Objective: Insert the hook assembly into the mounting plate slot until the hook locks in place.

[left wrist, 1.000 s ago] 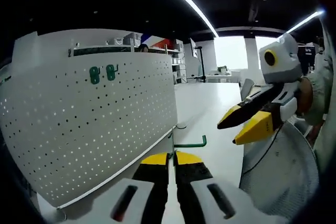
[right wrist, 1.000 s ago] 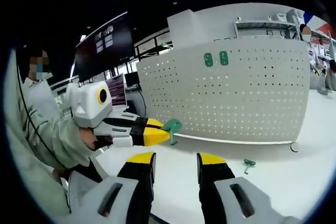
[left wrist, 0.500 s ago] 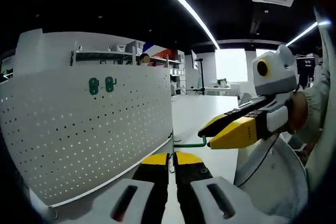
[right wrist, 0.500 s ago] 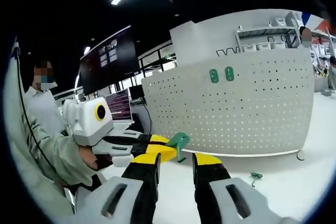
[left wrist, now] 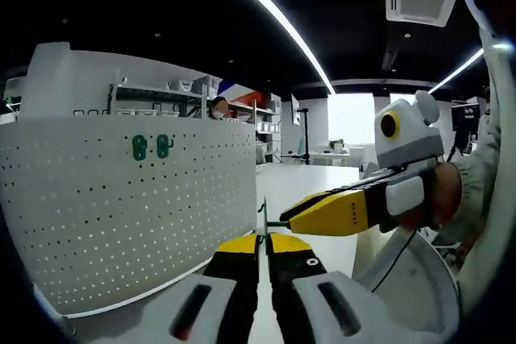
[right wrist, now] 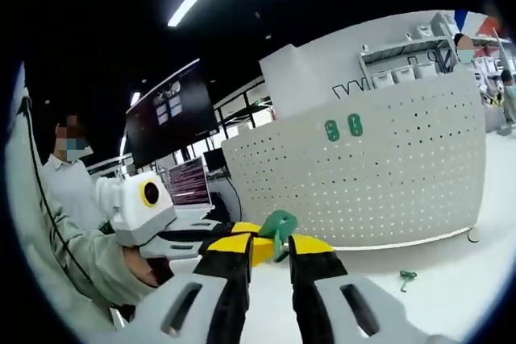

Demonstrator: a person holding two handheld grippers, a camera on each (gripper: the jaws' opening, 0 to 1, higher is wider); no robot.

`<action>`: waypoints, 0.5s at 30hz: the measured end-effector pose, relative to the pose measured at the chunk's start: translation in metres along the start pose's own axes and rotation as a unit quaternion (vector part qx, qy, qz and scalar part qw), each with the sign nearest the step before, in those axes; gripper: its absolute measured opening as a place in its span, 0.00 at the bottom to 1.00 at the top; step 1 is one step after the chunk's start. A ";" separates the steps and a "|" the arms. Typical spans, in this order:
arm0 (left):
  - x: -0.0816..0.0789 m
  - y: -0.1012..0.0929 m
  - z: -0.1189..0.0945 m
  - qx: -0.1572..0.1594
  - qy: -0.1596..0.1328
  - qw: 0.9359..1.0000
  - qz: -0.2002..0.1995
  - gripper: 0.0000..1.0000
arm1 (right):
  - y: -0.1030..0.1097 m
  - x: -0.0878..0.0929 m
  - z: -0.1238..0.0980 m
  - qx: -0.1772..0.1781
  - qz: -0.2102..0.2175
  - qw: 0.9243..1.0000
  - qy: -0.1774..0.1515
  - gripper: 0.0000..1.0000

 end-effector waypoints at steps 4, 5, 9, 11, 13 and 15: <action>-0.005 -0.003 0.001 0.004 -0.011 1.000 -0.006 0.03 | 0.003 -0.005 0.001 -0.006 0.021 1.000 -0.017 0.13; -0.007 -0.004 0.001 0.005 -0.015 1.000 -0.007 0.03 | 0.003 -0.006 0.001 -0.005 0.033 0.999 -0.019 0.13; -0.010 -0.007 0.001 0.007 -0.022 1.000 -0.009 0.03 | 0.004 -0.008 0.002 -0.005 0.037 0.999 -0.024 0.11; -0.010 -0.008 0.001 0.007 -0.023 1.000 -0.009 0.03 | 0.006 -0.008 0.002 -0.006 0.035 0.999 -0.026 0.10; -0.011 -0.009 0.001 0.006 -0.026 1.000 -0.009 0.03 | 0.006 -0.008 0.002 -0.005 0.034 0.999 -0.027 0.10; -0.011 -0.009 0.001 0.006 -0.027 1.000 -0.010 0.03 | 0.005 -0.008 0.002 -0.003 0.035 0.999 -0.029 0.08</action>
Point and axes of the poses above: the point that each gripper's makers call its tool centre point, and the gripper's own axes: z roughly forward along the fingers, y roughly to its left, x roughly out of its underside, the point moved 2 cm from there along -z, roughly backward along the fingers, and after that the axes turned 8 degrees about -y, right-handed, at the moved point
